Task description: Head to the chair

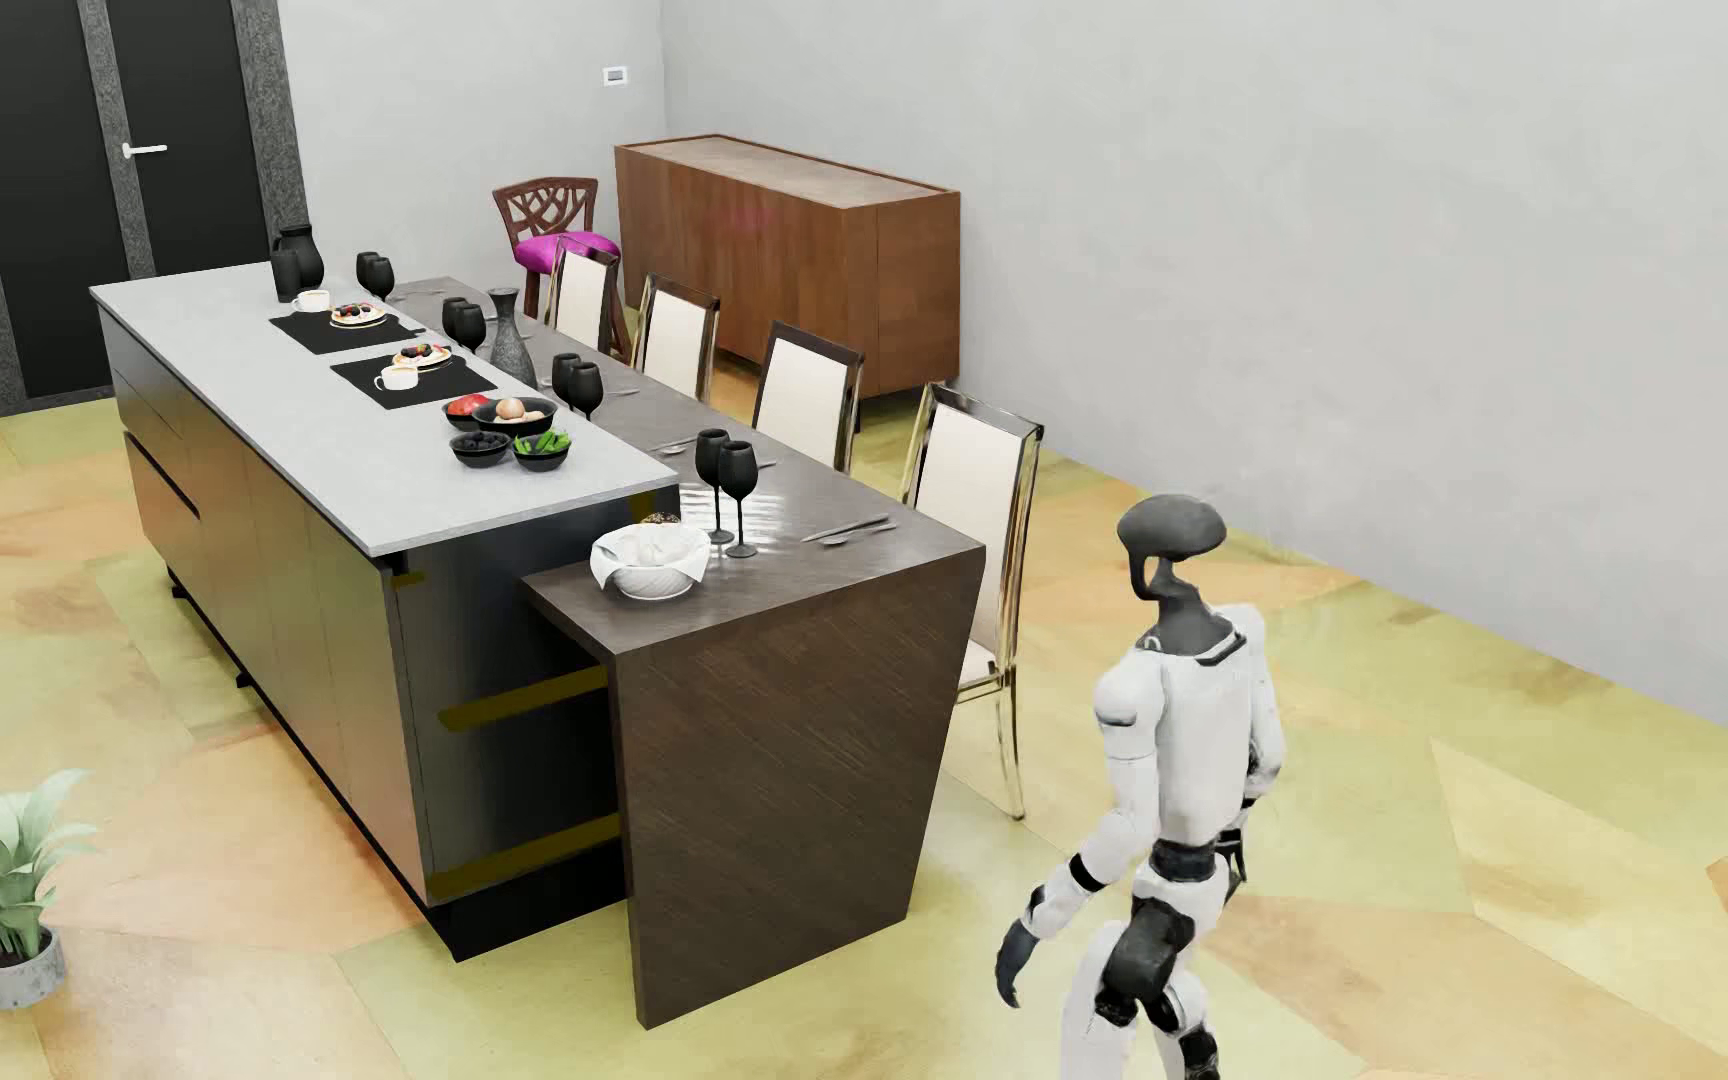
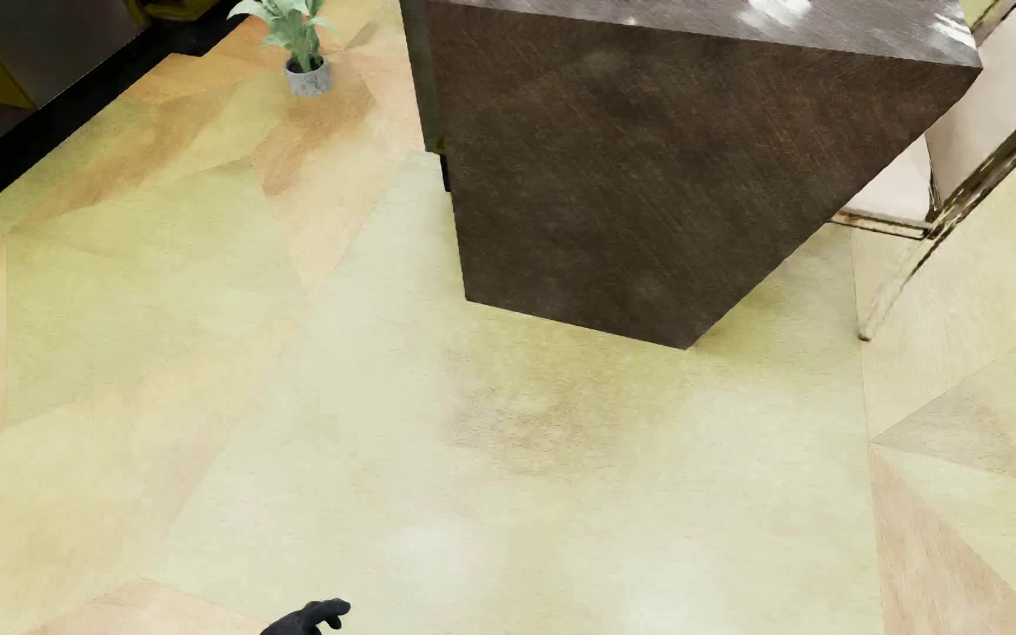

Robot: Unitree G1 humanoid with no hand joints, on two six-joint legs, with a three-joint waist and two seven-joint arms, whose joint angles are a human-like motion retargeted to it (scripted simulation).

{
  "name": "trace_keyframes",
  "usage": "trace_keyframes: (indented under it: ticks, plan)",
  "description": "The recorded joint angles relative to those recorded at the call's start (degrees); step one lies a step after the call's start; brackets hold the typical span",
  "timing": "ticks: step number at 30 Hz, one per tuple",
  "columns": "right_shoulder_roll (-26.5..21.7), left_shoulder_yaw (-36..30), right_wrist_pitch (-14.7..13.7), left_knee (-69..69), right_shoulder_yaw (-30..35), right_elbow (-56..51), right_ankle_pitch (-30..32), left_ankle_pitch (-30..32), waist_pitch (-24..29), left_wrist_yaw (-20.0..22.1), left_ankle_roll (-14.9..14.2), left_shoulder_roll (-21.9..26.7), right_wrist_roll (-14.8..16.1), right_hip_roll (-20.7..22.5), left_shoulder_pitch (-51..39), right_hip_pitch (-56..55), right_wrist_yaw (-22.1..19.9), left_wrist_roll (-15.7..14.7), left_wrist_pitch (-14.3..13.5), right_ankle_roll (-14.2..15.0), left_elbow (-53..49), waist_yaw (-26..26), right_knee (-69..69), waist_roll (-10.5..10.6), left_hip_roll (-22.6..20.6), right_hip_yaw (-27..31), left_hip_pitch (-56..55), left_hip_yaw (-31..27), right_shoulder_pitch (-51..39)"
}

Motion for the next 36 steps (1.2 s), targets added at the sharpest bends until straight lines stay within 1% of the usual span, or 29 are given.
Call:
trace_keyframes:
  ticks: [1,2,3,4,6,7,8,9,10,12,13,14,16,18,19,22,24,25,26,27,28,29,30,31,32,33,34,35,36]
  plan:
    - [0.13,-0.06,0.41,0.21,-0.58,0.24,1.03,0.08,-0.24,0.22,-1.08,0.14,-0.34,-2.24,0.34,1.74,-0.5,-0.53,0.28,-0.72,-0.75,0.04,-1.38,-0.04,0.85,-6.29,0.68,0.83,-0.05]
    - [0.39,0.09,0.66,0.57,-1.11,0.6,3.03,0.17,-0.42,0.36,-2.51,0.5,-0.5,-2.9,0.99,3.1,-0.97,-1.27,0.27,0.49,-1.64,-0.07,-2.06,-0.08,2.06,-10.07,1.31,1.48,-0.37]
    - [0.8,0.24,1.01,1.19,-1.62,1.01,2.84,0.43,-0.49,1.01,-4.1,1.05,-0.32,-1.99,1.91,3.48,-1.71,-1.94,0.23,3.73,-2.59,-0.35,-1.72,-0.05,3.65,-10.12,1.91,1.86,-0.94]
    - [1.1,0.33,0.87,1.81,-1.44,1.85,1.44,1.2,-0.46,1.52,-5.34,1.96,-0.4,-0.18,2.99,3.64,-1.85,-2.49,0.1,3.7,-3.36,-0.6,-0.95,0.14,5.71,-9.74,2.37,1.72,-1.84]
    - [1.25,0.45,-0.02,6.8,-0.18,4.21,-1.31,5.59,-0.25,1.74,-5.6,3.58,-0.93,4.95,5.66,4.52,-0.59,-3.21,0.41,1.28,-4.4,-0.75,-0.08,1.0,11.93,-10.25,1.18,0.41,-4.37]
    - [0.99,0.32,-0.41,12.02,1.23,5.16,-2.06,8.92,-0.07,1.33,-1.36,4.44,-2.16,8.27,6.92,5.32,-0.02,-3.32,0.61,-0.04,-4.46,-0.6,-1.03,1.69,15.72,-10.24,-1.19,-0.6,-5.97]
    - [0.72,0.02,-1.12,17.68,2.26,6.24,-2.53,11.33,0.11,1.05,9.79,4.59,-3.48,11.71,8.58,6.33,-0.38,-3.33,1.21,-1.34,-4.52,-0.4,-2.49,2.57,20.02,-9.88,-3.68,0.25,-7.54]
    - [0.25,-0.3,-1.99,23.37,2.83,6.56,-2.74,10.28,0.32,0.58,15.09,4.42,-4.01,14.88,10.16,7.55,-0.54,-3.16,1.59,-2.55,-4.49,0.05,-4.34,3.52,22.56,-9.06,-6.2,0.65,-9.22]
    - [-0.2,-0.46,-2.56,29.86,3.3,6.41,-2.93,7.57,0.6,0.15,16.64,3.84,-3.85,17.59,11.97,8.66,0.31,-2.84,1.91,-3.61,-4.72,0.93,-5.87,4.34,22.12,-7.39,-9.93,-2.24,-11.28]
    - [-2.09,0.39,-4.64,42.2,5.96,5.63,-3.1,5.53,1.04,0.09,15.56,1.34,-4.01,21.93,15.38,10.6,3.53,-3.16,2.16,-5.47,-4.97,3.0,-8.25,5.37,16.02,-2.51,-18.51,-9.69,-15.16]
    - [-3.32,0.95,-5.73,46.27,8.24,5.05,-3.25,5.51,1.12,0.3,14.96,-0.08,-4.79,23.85,16.74,11.37,5.33,-3.29,2.28,-6.29,-4.62,3.83,-9.11,5.67,12.84,0.15,-22.23,-11.08,-17.06]
    - [-4.41,1.12,-6.79,48.43,11.0,4.43,-3.37,5.55,1.13,0.02,14.19,-1.37,-5.97,25.7,17.96,12.25,6.98,-3.42,2.28,-7.12,-4.22,4.56,-10.17,5.9,10.39,2.88,-25.25,-10.74,-19.06]
    - [-5.61,-0.61,-8.4,48.24,16.3,2.79,-3.51,6.2,1.1,-1.16,14.34,-2.52,-7.72,29.34,19.79,14.55,9.19,-2.09,1.65,-8.82,-3.21,5.8,-12.43,6.18,4.11,8.65,-30.72,-10.39,-22.56]
    - [-5.52,-3.04,-9.98,41.49,20.38,0.34,-3.57,7.16,1.0,-3.61,12.63,-2.36,-7.36,32.49,20.68,17.48,10.19,-0.51,0.64,-10.52,-2.56,6.34,-14.83,6.21,-5.4,13.87,-34.89,-12.73,-24.46]
    - [-5.27,-3.56,-10.73,34.86,22.28,-0.85,-3.57,8.05,0.85,-4.52,11.58,-2.18,-6.8,33.85,20.94,18.79,10.63,-0.04,0.11,-11.35,-2.75,6.3,-15.84,6.22,-8.48,16.24,-35.26,-11.68,-25.03]
    - [-4.5,-1.28,-12.51,6.99,27.65,-3.41,-3.93,9.42,0.21,-3.61,7.22,-1.91,-4.52,37.53,21.57,22.1,12.04,-0.66,0.18,-13.69,-4.52,5.85,-16.67,6.21,-14.01,22.81,-31.0,-4.73,-25.33]
    - [-4.51,1.13,-12.85,-3.3,30.46,-3.4,-3.22,8.7,0.0,-1.88,8.48,-1.53,-3.58,39.56,21.64,25.15,13.24,-1.58,1.04,-15.0,-5.45,5.66,-14.96,5.81,-15.56,26.35,-26.32,-3.15,-24.05]
    - [-4.73,2.33,-12.37,-3.09,31.16,-2.88,-1.86,10.0,-0.1,-1.4,15.16,-1.28,-3.6,40.02,21.3,26.81,13.44,-1.97,1.54,-15.38,-5.51,5.72,-13.93,5.32,-16.0,27.74,-25.16,-4.98,-22.93]
    - [-5.02,3.57,-10.93,-1.01,30.99,-1.96,0.37,13.12,-0.2,-0.74,20.83,-1.07,-3.96,40.28,20.69,28.23,13.35,-2.25,2.18,-15.39,-5.46,5.74,-12.25,4.62,-15.24,28.45,-24.29,-5.02,-21.31]
    - [-5.02,5.05,-8.94,4.13,29.84,-0.89,3.0,11.94,-0.21,-0.01,22.43,-0.87,-4.17,40.4,19.84,28.59,12.22,-2.47,2.82,-14.82,-5.19,5.84,-8.84,3.64,-13.91,28.5,-24.92,-4.9,-19.15]
    - [-4.44,6.76,-6.14,9.2,27.59,0.54,7.12,8.53,-0.19,0.86,22.23,-0.88,-3.47,40.39,18.82,27.6,10.64,-2.86,3.55,-12.34,-4.88,5.95,-3.41,2.48,-12.61,28.18,-25.09,-4.61,-16.49]
    - [-4.02,8.5,-3.98,11.78,25.41,2.49,10.95,5.53,-0.24,1.73,21.42,-1.16,-2.23,40.36,17.78,25.41,9.73,-3.42,4.12,-3.97,-4.56,6.15,4.45,1.5,-11.41,27.74,-23.77,-3.84,-14.19]
    - [-4.34,10.03,-2.09,12.37,23.64,4.89,15.78,3.4,-0.33,2.7,20.42,-1.62,-1.05,38.86,16.61,21.85,10.19,-4.14,4.08,10.31,-4.14,6.52,13.31,0.8,-10.29,24.98,-21.43,-2.67,-12.6]
    - [-5.72,10.62,-1.06,12.11,23.17,7.37,17.5,1.83,-0.39,3.28,19.3,-1.95,-1.3,34.94,15.14,17.15,11.81,-4.21,4.21,11.97,-3.51,6.83,21.95,0.21,-9.56,20.26,-18.85,-1.42,-11.5]
    - [-7.45,10.25,-0.91,11.6,23.15,8.48,13.08,0.47,-0.44,3.35,18.09,-2.1,-2.49,29.12,12.99,12.42,13.32,-3.68,4.13,8.45,-3.05,6.78,29.11,-0.39,-9.18,15.21,-16.26,-0.65,-9.98]
    - [-9.22,8.85,-1.44,10.59,23.01,9.33,10.77,-0.52,-0.46,2.92,16.88,-1.78,-3.85,23.01,11.51,8.12,14.24,-2.52,3.07,5.08,-3.27,6.36,33.98,-0.95,-9.24,10.92,-13.64,-0.36,-8.69]
    - [-10.91,7.23,-1.71,9.4,22.29,9.16,9.64,-1.35,-0.45,2.7,15.74,-1.36,-4.8,17.57,10.21,4.26,14.74,-1.3,1.29,3.4,-3.75,5.65,36.34,-1.46,-9.7,8.32,-11.08,-0.39,-6.86]
    - [-11.96,5.98,-1.65,8.2,20.62,8.17,8.49,-2.14,-0.41,2.47,14.68,-1.3,-4.65,13.06,8.55,0.68,14.76,-0.32,-0.77,0.91,-4.85,4.75,36.36,-1.91,-10.38,6.87,-8.62,-0.81,-4.95]
    - [-12.32,4.32,-1.75,7.31,18.17,6.93,7.11,-3.01,-0.38,2.43,13.51,-1.19,-3.51,9.73,7.19,-2.51,14.58,0.27,-2.79,-0.38,-6.72,3.73,34.11,-2.31,-11.05,6.26,-6.49,-1.8,-3.14]
